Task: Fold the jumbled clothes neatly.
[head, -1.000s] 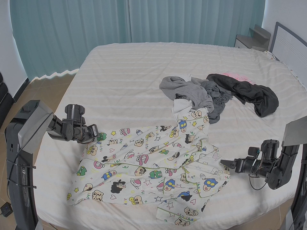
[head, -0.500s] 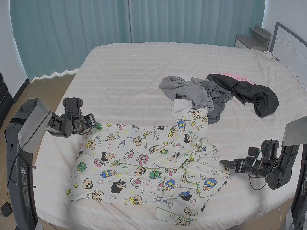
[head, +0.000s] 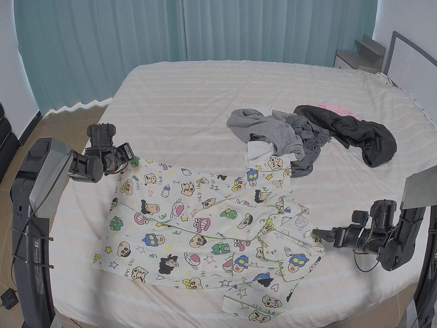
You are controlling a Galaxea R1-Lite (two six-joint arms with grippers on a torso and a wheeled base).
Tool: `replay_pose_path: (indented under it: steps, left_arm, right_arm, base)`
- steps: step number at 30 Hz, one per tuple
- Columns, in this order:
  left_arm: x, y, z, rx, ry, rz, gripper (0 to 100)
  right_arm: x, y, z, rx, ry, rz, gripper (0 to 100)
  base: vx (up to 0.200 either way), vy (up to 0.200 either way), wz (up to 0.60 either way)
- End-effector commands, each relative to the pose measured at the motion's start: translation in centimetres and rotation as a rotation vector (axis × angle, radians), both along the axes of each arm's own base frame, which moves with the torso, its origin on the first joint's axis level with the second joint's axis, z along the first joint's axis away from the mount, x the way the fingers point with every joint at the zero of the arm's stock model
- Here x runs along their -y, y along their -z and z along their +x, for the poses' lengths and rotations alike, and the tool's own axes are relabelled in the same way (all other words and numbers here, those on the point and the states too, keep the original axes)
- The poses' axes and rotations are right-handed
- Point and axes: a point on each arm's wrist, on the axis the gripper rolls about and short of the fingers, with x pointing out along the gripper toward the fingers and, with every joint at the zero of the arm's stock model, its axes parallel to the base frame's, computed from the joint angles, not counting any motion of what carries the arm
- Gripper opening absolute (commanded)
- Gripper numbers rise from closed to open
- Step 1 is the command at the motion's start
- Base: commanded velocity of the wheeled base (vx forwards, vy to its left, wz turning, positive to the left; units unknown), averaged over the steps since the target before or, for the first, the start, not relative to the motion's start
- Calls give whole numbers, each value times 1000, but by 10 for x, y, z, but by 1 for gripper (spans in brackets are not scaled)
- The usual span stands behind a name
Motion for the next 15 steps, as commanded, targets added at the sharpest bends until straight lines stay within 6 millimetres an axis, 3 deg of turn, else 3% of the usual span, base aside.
replay_pose_path:
  steps: [1, 9, 10, 15]
  left_arm:
    - [-3, 4, 10, 12, -16, 4, 0]
    - [-4, 0, 20, 42, -54, 20, 0]
    - [-4, 0, 20, 42, -54, 20, 100]
    - [-5, -2, 19, 45, -57, 21, 100]
  right_arm:
    - [-1, 0, 0, 1, -3, 0, 100]
    - [-2, 0, 0, 1, -6, 0, 100]
    - [-3, 0, 0, 1, -9, 0, 100]
    - [-3, 0, 0, 2, -10, 1, 100]
  base:
    - [0, 0, 0]
    - [0, 0, 0]
    - [0, 0, 0]
    - [0, 0, 0]
